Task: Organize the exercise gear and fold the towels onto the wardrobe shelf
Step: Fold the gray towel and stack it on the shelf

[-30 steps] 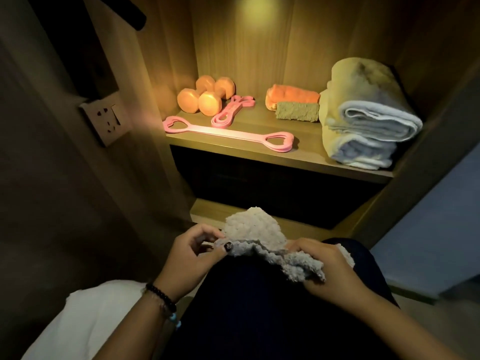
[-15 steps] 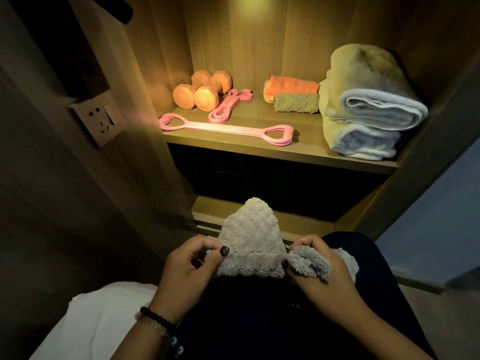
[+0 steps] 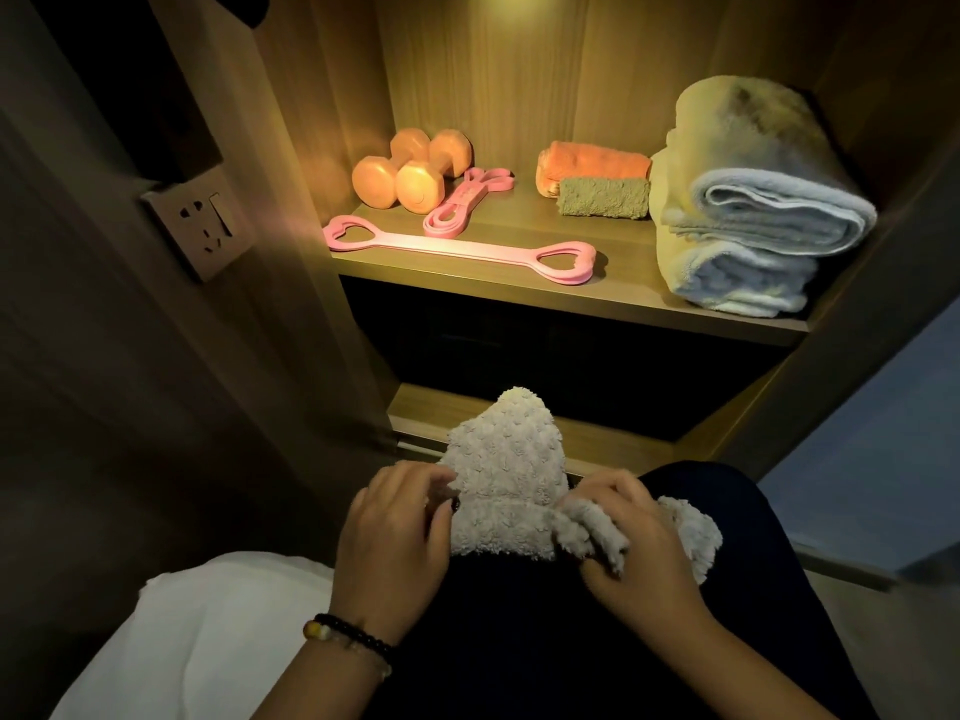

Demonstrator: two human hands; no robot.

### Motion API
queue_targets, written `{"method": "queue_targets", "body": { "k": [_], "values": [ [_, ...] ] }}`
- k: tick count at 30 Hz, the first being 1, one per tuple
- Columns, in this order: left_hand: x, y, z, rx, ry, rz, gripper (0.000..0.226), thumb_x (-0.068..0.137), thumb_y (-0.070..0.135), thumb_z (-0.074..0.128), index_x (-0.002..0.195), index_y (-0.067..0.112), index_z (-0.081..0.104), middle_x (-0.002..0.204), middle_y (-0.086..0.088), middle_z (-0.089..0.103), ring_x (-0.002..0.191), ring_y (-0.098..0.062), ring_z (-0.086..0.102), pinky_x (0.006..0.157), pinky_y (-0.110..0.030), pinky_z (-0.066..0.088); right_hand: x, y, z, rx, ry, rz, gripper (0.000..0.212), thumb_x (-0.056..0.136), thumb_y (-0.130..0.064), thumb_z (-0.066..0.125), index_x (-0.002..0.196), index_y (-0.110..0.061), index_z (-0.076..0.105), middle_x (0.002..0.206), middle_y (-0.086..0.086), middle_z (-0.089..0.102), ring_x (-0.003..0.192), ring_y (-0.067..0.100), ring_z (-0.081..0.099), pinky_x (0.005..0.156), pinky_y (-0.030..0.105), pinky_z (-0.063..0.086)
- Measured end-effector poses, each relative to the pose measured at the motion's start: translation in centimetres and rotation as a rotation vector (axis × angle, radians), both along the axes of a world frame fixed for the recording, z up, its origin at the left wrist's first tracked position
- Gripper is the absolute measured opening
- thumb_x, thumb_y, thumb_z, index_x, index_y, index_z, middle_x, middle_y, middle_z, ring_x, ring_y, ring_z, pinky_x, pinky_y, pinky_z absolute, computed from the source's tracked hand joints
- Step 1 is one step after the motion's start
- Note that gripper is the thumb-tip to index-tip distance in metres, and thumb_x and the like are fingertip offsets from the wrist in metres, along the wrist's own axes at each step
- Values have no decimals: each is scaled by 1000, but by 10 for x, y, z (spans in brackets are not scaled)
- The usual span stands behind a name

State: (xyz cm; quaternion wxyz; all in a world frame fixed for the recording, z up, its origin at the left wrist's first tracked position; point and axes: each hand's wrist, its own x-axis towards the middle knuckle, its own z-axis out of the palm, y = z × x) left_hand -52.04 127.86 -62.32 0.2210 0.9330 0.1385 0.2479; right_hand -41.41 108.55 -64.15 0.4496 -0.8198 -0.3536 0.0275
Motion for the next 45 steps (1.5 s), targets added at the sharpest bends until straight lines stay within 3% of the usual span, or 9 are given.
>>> {"method": "queue_targets", "body": {
  "k": [4, 8, 13, 19, 25, 28, 36, 40, 45],
  "values": [
    [0, -5, -2, 172, -17, -129, 28, 64, -1, 76, 81, 21, 72, 82, 11, 69, 77, -9, 64, 74, -21, 40, 0, -4, 7, -68, 2, 137, 43, 62, -13, 56, 99, -30, 69, 103, -20, 55, 98, -4, 55, 77, 10, 46],
    [-2, -1, 2, 94, 45, -151, 22, 69, 15, 64, 83, 27, 75, 81, 15, 71, 75, -3, 66, 77, -20, 44, 3, -10, 10, -63, 146, 180, 51, 62, -10, 56, 107, -31, 69, 109, -18, 57, 104, -3, 54, 84, 7, 42],
    [-4, 0, 3, -382, 152, -110, 35, 68, 40, 51, 94, 32, 73, 92, 19, 66, 89, -2, 63, 77, -16, 49, 4, -10, 8, -137, 276, 219, 53, 64, -16, 59, 109, -44, 61, 115, -20, 51, 108, -9, 48, 85, 3, 35],
    [-16, 11, -8, -736, 117, -161, 33, 67, 41, 64, 99, 36, 71, 109, 15, 68, 107, -2, 61, 92, -20, 47, 16, -3, 1, -4, 365, 142, 31, 78, -4, 74, 99, -27, 72, 103, -3, 68, 95, 4, 65, 86, 26, 53],
    [-16, 11, -18, -686, 66, -72, 25, 80, 13, 74, 92, 34, 72, 95, 16, 70, 95, -4, 64, 83, -12, 47, 15, -5, 0, 9, 377, 126, 23, 86, 0, 64, 102, -15, 70, 98, -3, 71, 94, 7, 65, 84, 28, 53],
    [-12, 9, -15, -730, 40, -14, 6, 81, 36, 72, 85, 31, 71, 88, 12, 70, 87, -6, 65, 74, -16, 49, 17, -6, 5, 22, 436, 142, 23, 90, -7, 63, 108, -21, 67, 101, -10, 71, 97, 3, 64, 82, 19, 50],
    [-12, 8, -10, -838, 12, 46, 45, 68, 64, 62, 74, 19, 66, 72, -14, 63, 65, -20, 56, 60, -31, 45, 17, -4, 13, 68, 543, 114, 16, 90, -11, 63, 97, -25, 65, 85, -24, 69, 83, -7, 63, 71, 6, 43],
    [-2, 11, -11, -880, 74, 136, 37, 75, 46, 73, 56, 20, 53, 55, -5, 46, 56, -15, 41, 55, -28, 34, 17, 1, 9, 93, 591, 48, 11, 89, -13, 66, 94, -23, 67, 76, -19, 69, 71, -6, 62, 63, 10, 43],
    [-3, 10, -12, -858, 85, 276, 29, 72, 32, 79, 73, 13, 57, 73, 1, 57, 65, -11, 51, 59, -20, 42, 18, -4, 2, 71, 371, -58, 17, 82, -21, 75, 96, -25, 67, 94, -10, 68, 89, -1, 62, 75, 11, 45]
  ]
}}
